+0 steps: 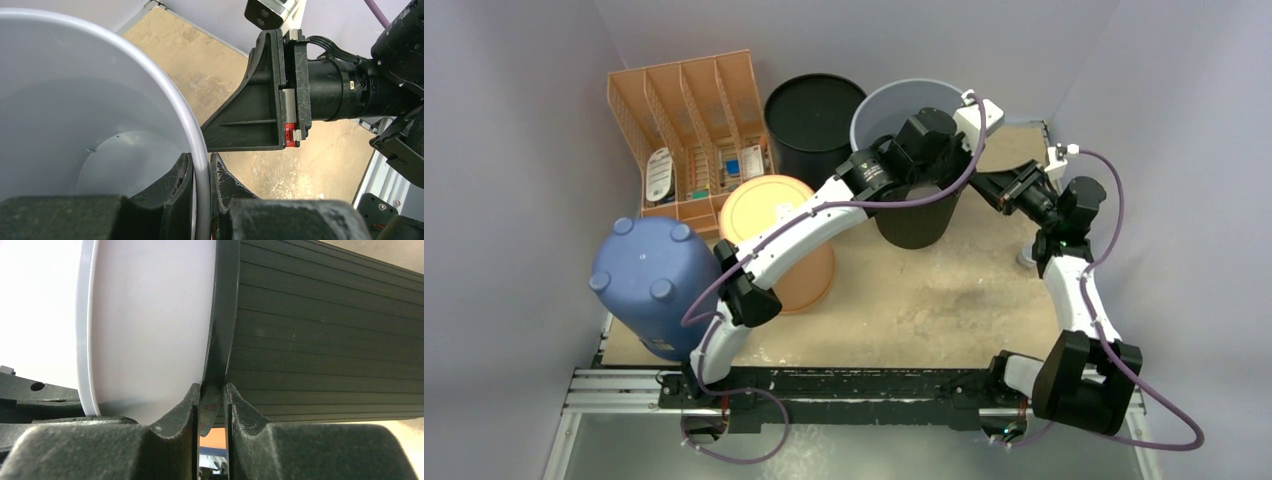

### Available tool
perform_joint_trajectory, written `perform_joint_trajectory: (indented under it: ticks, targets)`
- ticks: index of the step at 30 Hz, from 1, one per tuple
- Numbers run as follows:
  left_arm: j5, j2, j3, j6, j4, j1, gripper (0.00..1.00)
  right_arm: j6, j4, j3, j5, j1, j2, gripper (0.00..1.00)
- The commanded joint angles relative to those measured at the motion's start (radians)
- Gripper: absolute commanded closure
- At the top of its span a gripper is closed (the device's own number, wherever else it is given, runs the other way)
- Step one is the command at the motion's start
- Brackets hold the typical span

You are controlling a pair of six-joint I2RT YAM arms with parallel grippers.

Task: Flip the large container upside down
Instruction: Adjust the container in the container.

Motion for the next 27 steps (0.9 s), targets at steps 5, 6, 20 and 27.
perform_joint_trajectory:
  ticks: [5,6,20,27]
  targets:
    - [0.317,-0.265,0.0,-0.12,0.397,-0.076,1.0,-0.255,-0.385,0.152,0.296,0.011,0.014,1.0]
    - [0.32,-0.287,-0.028,-0.127,0.416,-0.076,1.0,-0.28,-0.423,0.173,0.315,0.011,0.011,1.0]
    - [0.272,-0.489,-0.144,-0.084,0.47,-0.073,1.0,-0.483,-0.622,0.356,0.537,0.011,0.001,1.0]
    - [0.22,-0.564,-0.277,-0.097,0.581,-0.072,1.0,-0.559,-0.646,0.33,0.62,0.011,0.006,1.0]
